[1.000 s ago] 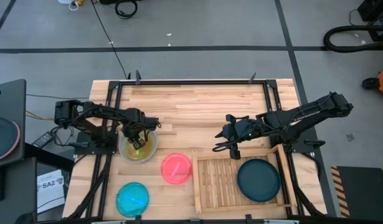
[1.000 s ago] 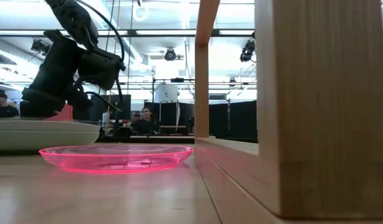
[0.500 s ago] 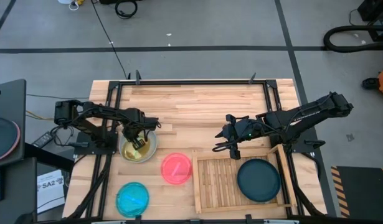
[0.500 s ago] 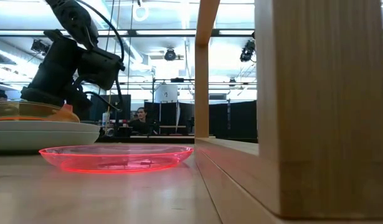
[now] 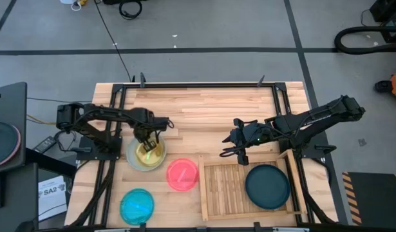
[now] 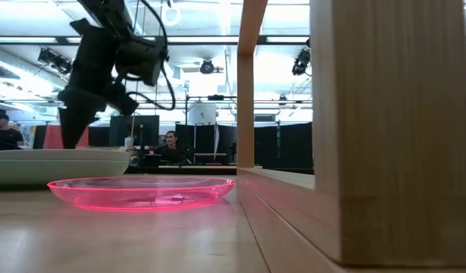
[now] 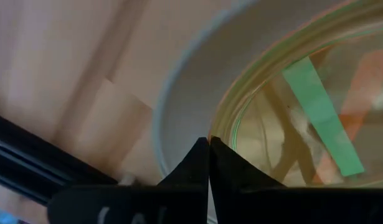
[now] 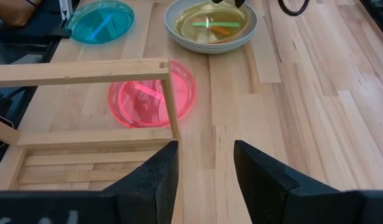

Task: Place and stack plates onto a shelf
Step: Put the orange plate on the shelf

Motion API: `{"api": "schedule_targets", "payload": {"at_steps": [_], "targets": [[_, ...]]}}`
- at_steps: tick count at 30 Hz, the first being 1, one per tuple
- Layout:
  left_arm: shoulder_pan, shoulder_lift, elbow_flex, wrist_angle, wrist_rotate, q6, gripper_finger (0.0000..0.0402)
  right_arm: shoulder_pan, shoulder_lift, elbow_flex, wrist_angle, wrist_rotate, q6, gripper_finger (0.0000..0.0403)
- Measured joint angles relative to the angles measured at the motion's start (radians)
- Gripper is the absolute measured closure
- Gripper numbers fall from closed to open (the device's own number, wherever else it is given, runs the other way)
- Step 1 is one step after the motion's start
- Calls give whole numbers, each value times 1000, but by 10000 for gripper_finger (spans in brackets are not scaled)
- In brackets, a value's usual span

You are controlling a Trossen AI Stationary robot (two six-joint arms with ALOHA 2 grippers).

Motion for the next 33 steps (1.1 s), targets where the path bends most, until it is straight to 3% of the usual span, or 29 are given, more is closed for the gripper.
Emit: {"api": "schedule_targets", "payload": {"at_steps": [6, 10, 21, 33], "targets": [[-5, 0, 73, -3, -169, 67, 396, 0, 0, 0, 1, 2, 0, 243], [-4, 0, 122, -4, -227, 104, 396, -2, 0, 0, 7, 3, 0, 243], [-4, 0, 269, 39, -236, 187, 397, -63, 0, 0, 107, 68, -55, 243], [14, 0, 298, 364, -226, 179, 397, -198, 0, 0, 184, 79, -87, 243]]}}
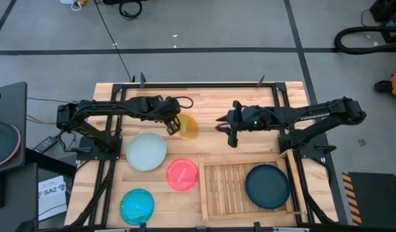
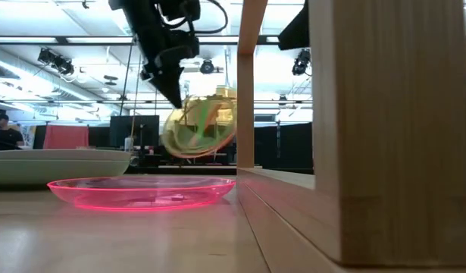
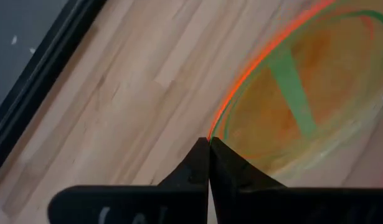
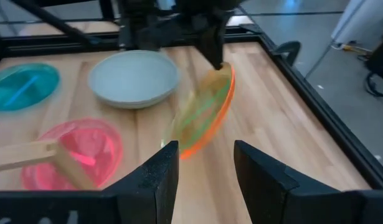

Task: Place and stack plates onto a shelf
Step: Put the orange plate on the shelf

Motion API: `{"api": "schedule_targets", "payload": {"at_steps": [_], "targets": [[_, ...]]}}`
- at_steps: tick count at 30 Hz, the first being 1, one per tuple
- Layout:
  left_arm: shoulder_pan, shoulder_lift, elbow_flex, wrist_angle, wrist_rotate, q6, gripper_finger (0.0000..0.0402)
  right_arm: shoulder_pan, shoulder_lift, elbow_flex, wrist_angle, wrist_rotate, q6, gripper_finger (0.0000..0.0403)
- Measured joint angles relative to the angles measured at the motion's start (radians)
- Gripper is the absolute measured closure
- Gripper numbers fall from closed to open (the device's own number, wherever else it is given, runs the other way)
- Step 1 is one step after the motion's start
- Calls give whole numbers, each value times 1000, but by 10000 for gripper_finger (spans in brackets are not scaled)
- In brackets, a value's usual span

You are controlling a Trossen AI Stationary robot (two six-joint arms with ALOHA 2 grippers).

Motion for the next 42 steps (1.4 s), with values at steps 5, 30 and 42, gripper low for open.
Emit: {"api": "schedule_targets", "payload": {"at_steps": [5, 30, 42], "targets": [[7, 0, 0, 45, 3, 5, 397, -46, 0, 0, 0, -2, 1, 243], [7, 0, -1, 185, 26, 102, 397, -94, 199, -1, 110, 0, 8, 243], [7, 0, -1, 184, 27, 103, 397, -113, 196, -1, 103, 3, 8, 243]]}}
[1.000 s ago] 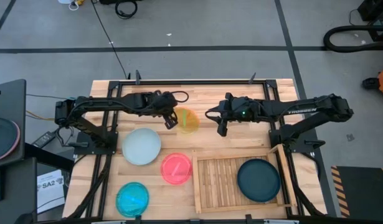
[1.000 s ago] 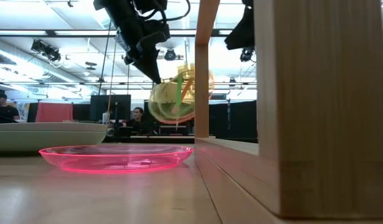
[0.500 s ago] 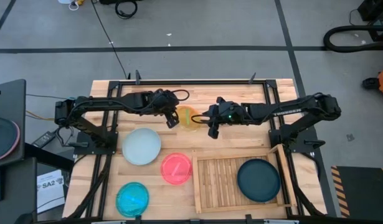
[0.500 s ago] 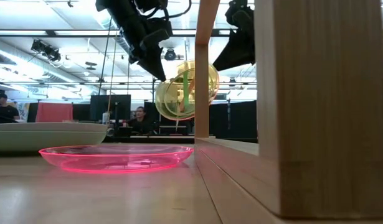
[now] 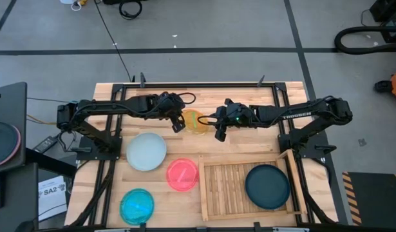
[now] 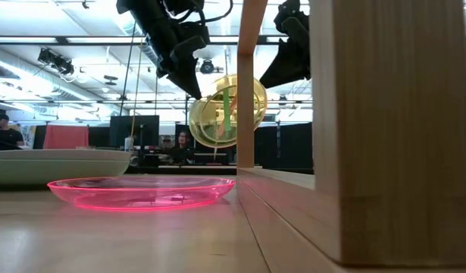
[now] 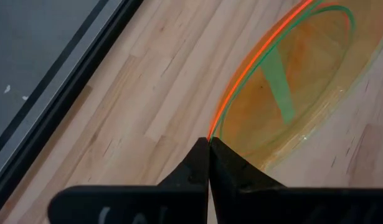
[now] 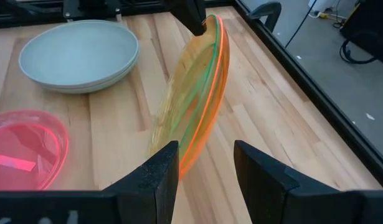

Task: Place and stack plates onto a shelf
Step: Put the orange plate on the shelf

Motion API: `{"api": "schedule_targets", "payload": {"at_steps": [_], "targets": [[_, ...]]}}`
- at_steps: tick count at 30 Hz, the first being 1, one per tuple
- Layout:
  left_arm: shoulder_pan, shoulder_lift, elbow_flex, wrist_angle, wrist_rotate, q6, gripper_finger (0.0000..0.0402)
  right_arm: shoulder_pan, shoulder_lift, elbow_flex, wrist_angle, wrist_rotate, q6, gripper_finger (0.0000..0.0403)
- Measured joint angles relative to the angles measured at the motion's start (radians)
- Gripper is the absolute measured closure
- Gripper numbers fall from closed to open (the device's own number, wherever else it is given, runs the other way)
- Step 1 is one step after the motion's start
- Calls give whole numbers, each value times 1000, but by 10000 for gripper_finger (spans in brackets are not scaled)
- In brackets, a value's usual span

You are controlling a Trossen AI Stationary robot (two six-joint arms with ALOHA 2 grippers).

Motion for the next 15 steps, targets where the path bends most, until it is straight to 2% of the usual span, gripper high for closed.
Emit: {"api": "schedule_targets", "payload": {"at_steps": [15], "targets": [[0, 0, 0, -7, 3, 2, 397, 0, -11, 0, 5, 3, 0, 243]]}}
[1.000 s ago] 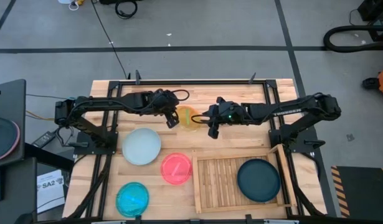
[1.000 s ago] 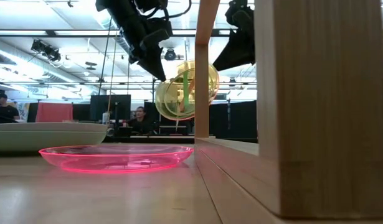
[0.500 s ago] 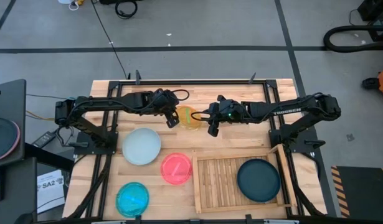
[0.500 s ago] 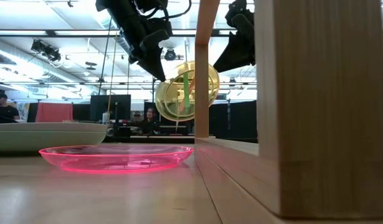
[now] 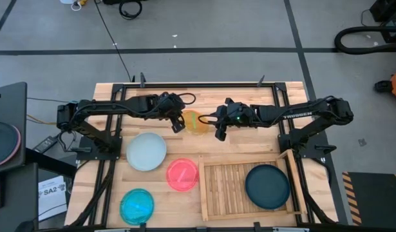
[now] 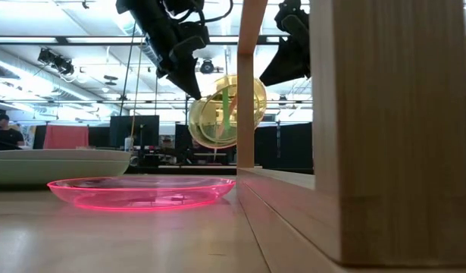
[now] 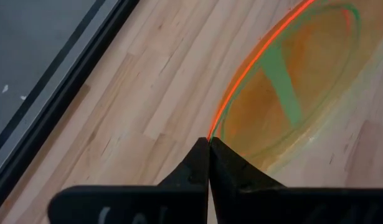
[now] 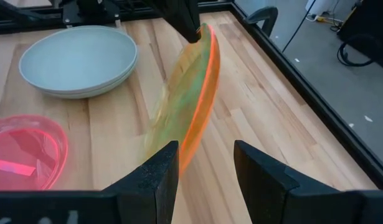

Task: Place and stack plates onto a shelf
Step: Put the orange plate on the shelf

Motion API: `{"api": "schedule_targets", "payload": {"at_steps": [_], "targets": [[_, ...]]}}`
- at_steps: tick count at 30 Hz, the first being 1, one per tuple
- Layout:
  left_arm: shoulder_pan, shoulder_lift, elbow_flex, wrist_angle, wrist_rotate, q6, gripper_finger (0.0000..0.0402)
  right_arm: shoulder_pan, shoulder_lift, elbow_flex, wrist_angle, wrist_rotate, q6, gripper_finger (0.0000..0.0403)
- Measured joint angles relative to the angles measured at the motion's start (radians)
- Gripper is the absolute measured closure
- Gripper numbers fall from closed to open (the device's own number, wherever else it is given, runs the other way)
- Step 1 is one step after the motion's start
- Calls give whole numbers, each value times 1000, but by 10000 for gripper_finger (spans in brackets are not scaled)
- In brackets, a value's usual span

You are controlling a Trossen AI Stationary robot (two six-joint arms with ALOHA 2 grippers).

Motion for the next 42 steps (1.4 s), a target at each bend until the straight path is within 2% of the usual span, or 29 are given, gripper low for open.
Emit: {"api": "schedule_targets", "payload": {"at_steps": [9, 35, 42], "targets": [[0, 0, 0, 0, 0, -1, 397, 0, -2, 0, -1, 37, 0, 243], [0, 0, 0, 2, -2, -4, 397, 6, -2, 0, -5, -13, 39, 243], [0, 0, 0, 9, -3, -4, 397, 6, 39, 0, -6, -12, 38, 243]]}}
